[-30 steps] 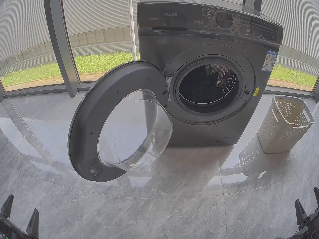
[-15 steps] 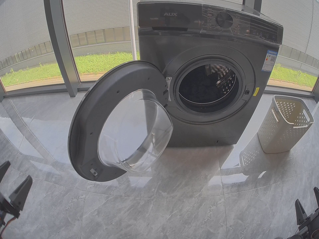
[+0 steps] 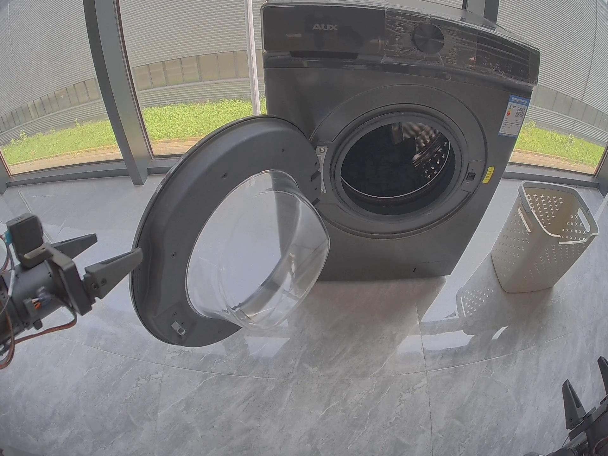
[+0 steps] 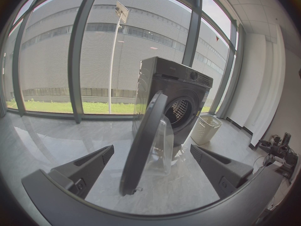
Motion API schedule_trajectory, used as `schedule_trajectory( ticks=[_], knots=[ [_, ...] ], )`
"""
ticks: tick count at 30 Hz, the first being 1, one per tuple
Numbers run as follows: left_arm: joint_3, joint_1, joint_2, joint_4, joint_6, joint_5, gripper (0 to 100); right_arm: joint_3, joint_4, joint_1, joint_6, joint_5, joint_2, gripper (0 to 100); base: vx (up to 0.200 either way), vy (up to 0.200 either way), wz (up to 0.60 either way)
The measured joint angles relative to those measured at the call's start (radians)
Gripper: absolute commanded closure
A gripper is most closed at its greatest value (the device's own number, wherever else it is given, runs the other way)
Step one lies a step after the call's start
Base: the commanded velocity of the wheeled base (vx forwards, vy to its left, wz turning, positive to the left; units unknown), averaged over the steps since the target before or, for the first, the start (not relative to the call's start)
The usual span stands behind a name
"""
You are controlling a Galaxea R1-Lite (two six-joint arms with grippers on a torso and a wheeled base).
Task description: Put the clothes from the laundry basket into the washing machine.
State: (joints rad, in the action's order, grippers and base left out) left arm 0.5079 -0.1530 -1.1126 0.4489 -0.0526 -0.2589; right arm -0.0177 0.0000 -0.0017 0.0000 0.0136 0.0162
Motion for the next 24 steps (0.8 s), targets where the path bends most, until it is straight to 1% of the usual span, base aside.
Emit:
schedule_trajectory(
  ticks=[2, 7, 12, 15, 16, 17, 18, 20, 21, 23, 24],
  knots=[
    [0.029, -0.029, -0.061, 0.02, -0.004, -0.006, 0, 0.0, 0.0, 0.0, 0.0, 0.0, 0.0, 0, 0.0, 0.0, 0.0],
    [0.075, -0.073, -0.174, 0.033, 0.0, -0.009, 0, 0.0, 0.0, 0.0, 0.0, 0.0, 0.0, 0, 0.0, 0.0, 0.0],
    [0.101, -0.13, -0.23, 0.063, -0.001, -0.003, 0, 0.0, 0.0, 0.0, 0.0, 0.0, 0.0, 0, 0.0, 0.0, 0.0],
    [0.094, -0.174, -0.254, 0.05, -0.01, -0.007, 0, 0.0, 0.0, 0.0, 0.0, 0.0, 0.0, 0, 0.0, 0.0, 0.0],
    [0.098, -0.188, -0.257, 0.062, -0.015, -0.002, 0, 0.0, 0.0, 0.0, 0.0, 0.0, 0.0, 0, 0.0, 0.0, 0.0],
    [0.098, -0.208, -0.259, 0.076, -0.02, -0.007, 0, 0.0, 0.0, 0.0, 0.0, 0.0, 0.0, 0, 0.0, 0.0, 0.0],
    [0.093, -0.241, -0.261, 0.086, -0.035, -0.01, 0, 0.0, 0.0, 0.0, 0.0, 0.0, 0.0, 0, 0.0, 0.0, 0.0],
    [0.085, -0.276, -0.258, 0.086, -0.061, -0.011, 0, 0.0, 0.0, 0.002, 0.0, -0.001, 0.0, 0, 0.0, 0.0, 0.0],
    [0.08, -0.303, -0.251, 0.096, -0.082, -0.008, 0, 0.0, 0.0, 0.0, 0.0, 0.0, 0.0, 0, 0.0, 0.0, 0.0],
    [0.073, -0.34, -0.238, 0.097, -0.106, -0.005, 0, 0.0, 0.001, 0.001, 0.0, -0.001, 0.0, 0, 0.0, 0.0, 0.0],
    [0.073, -0.347, -0.234, 0.101, -0.111, -0.004, 0, 0.0, 0.0, 0.001, 0.0, 0.0, 0.0, 0, 0.0, 0.0, 0.0]
  ],
)
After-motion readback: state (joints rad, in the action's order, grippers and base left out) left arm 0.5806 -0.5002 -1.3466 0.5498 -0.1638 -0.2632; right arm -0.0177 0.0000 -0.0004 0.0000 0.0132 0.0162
